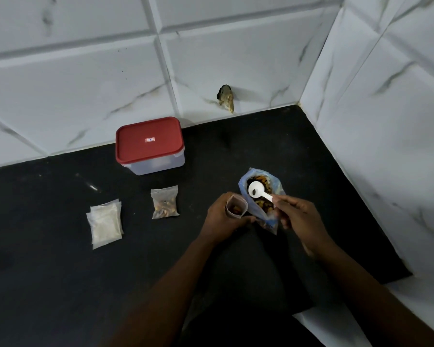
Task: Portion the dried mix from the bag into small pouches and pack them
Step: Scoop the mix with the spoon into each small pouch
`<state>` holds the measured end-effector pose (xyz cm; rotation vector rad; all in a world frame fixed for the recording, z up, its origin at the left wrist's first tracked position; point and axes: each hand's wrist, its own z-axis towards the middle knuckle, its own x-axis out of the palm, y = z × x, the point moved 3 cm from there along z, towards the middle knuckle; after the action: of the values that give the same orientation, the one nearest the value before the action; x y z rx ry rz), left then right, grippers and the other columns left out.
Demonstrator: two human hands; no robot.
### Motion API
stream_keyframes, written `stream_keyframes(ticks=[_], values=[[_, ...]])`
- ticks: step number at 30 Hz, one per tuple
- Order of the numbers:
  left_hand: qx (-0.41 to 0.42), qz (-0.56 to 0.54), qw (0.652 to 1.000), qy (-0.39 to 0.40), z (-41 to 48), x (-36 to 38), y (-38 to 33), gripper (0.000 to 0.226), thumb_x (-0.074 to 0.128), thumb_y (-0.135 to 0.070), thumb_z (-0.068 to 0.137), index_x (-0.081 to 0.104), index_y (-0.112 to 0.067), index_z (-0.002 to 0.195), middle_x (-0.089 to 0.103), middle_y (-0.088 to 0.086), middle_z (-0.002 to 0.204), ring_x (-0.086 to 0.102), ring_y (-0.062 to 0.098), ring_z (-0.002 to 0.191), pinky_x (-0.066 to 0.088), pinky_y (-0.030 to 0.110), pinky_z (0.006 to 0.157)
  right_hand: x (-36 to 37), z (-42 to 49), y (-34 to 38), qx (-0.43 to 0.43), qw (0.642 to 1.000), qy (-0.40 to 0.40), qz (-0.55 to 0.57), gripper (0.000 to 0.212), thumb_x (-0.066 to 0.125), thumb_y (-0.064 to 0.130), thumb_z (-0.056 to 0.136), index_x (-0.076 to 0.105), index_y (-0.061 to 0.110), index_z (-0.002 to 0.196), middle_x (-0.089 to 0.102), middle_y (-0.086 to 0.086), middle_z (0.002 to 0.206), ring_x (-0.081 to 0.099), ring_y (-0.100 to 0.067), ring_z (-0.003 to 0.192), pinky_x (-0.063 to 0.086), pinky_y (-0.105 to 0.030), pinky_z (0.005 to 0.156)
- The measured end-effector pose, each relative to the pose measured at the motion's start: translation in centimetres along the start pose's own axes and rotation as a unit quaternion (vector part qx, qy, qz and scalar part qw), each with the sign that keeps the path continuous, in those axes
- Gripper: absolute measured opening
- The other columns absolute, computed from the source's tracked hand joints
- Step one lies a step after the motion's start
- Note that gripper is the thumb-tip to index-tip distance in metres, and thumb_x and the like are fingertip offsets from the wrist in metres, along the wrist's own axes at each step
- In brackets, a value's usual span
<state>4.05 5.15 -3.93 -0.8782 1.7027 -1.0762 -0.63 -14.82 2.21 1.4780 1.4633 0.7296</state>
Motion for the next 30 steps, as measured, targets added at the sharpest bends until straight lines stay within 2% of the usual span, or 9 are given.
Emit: stream_keyframes(ticks=[3,6,9,12,15,18,24,27,30], values=[[-0.002,0.006,1.0,0.002,0.1,-0.1,0.2,0.049,0.091,-0.031,0.073,0.063,-0.032,0.114,0.068,-0.013,0.114,0.065,-0.001,0.107,0.054,0.024,0.09,-1.0,1.0,-0.3,0.042,0.999,-0.015,0.024,0.018,0.059,0.024,0.1,0.074,0.016,0.1,0.067,-0.001,0.075,0.053,-0.013,0.063,0.043,-0.025,0.058],[-0.004,0.006,1.0,-0.001,0.3,-0.1,0.3,0.049,0.09,-0.031,0.073,0.063,-0.033,0.114,0.068,-0.013,0.114,0.065,-0.001,0.106,0.057,0.028,0.092,-1.5,1.9,-0.5,0.056,0.998,-0.017,0.023,0.017,0.06,0.025,0.1,0.074,0.016,0.101,0.067,-0.002,0.077,0.053,-0.011,0.062,0.043,-0.023,0.056],[-0.008,0.002,1.0,0.001,0.4,-0.1,0.3,0.053,0.09,-0.032,0.073,0.06,-0.035,0.117,0.067,-0.014,0.116,0.065,0.0,0.108,0.058,0.036,0.096,-2.0,2.9,-0.5,0.001,0.994,-0.058,-0.09,0.017,0.062,0.024,0.099,0.074,0.022,0.11,0.072,0.005,0.094,0.062,-0.004,0.077,0.045,-0.018,0.064],[-0.018,-0.023,1.0,0.0,0.5,-0.1,0.2,0.071,0.091,-0.032,0.069,0.053,-0.039,0.129,0.061,-0.014,0.129,0.062,0.002,0.117,0.057,0.039,0.1,-1.7,3.7,-0.2,-0.058,0.973,-0.076,-0.212,0.022,0.059,0.025,0.101,0.071,0.019,0.118,0.068,0.007,0.103,0.065,-0.008,0.098,0.049,-0.021,0.078],[-0.013,-0.025,1.0,0.002,1.0,-0.2,-0.3,0.089,0.089,-0.042,0.062,0.045,-0.044,0.139,0.051,-0.014,0.14,0.057,0.004,0.126,0.055,0.038,0.102,-0.8,4.1,-0.4,-0.113,0.935,-0.069,-0.329,0.022,0.052,0.029,0.103,0.069,0.02,0.113,0.062,0.003,0.099,0.06,-0.007,0.089,0.045,-0.021,0.072],[0.007,0.023,1.0,0.02,1.8,-0.4,-1.0,0.08,0.09,-0.035,0.068,0.049,-0.048,0.135,0.044,-0.015,0.144,0.05,0.005,0.131,0.052,0.041,0.106,-0.2,4.1,-1.1,-0.187,0.88,-0.104,-0.423,0.022,0.051,0.03,0.103,0.068,0.02,0.112,0.057,0.005,0.095,0.054,-0.005,0.08,0.041,-0.021,0.067],[-0.006,0.063,0.996,0.068,3.7,-0.2,-2.2,0.087,0.087,-0.048,0.063,0.05,-0.041,0.141,0.046,-0.015,0.145,0.048,0.006,0.133,0.046,0.046,0.113,0.5,4.5,-1.3,-0.222,0.869,-0.146,-0.417,0.019,0.055,0.025,0.102,0.069,0.014,0.107,0.059,0.0,0.093,0.055,-0.008,0.078,0.042,-0.022,0.067],[-0.006,0.058,0.996,0.067,4.0,0.0,-2.6,0.084,0.09,-0.034,0.068,0.05,-0.035,0.142,0.051,-0.013,0.141,0.052,0.004,0.127,0.047,0.044,0.111,0.8,5.2,-1.3,-0.217,0.862,-0.144,-0.435,0.023,0.053,0.029,0.103,0.069,0.016,0.112,0.059,0.002,0.094,0.053,-0.006,0.077,0.039,-0.019,0.066],[0.005,0.063,0.996,0.065,3.9,0.1,-2.3,0.085,0.09,-0.026,0.072,0.049,-0.03,0.146,0.048,-0.012,0.147,0.048,0.004,0.132,0.044,0.04,0.115,1.0,5.6,-1.5,-0.216,0.857,-0.147,-0.445,0.026,0.052,0.031,0.103,0.068,0.017,0.118,0.058,0.002,0.095,0.051,-0.005,0.078,0.036,-0.018,0.065]])
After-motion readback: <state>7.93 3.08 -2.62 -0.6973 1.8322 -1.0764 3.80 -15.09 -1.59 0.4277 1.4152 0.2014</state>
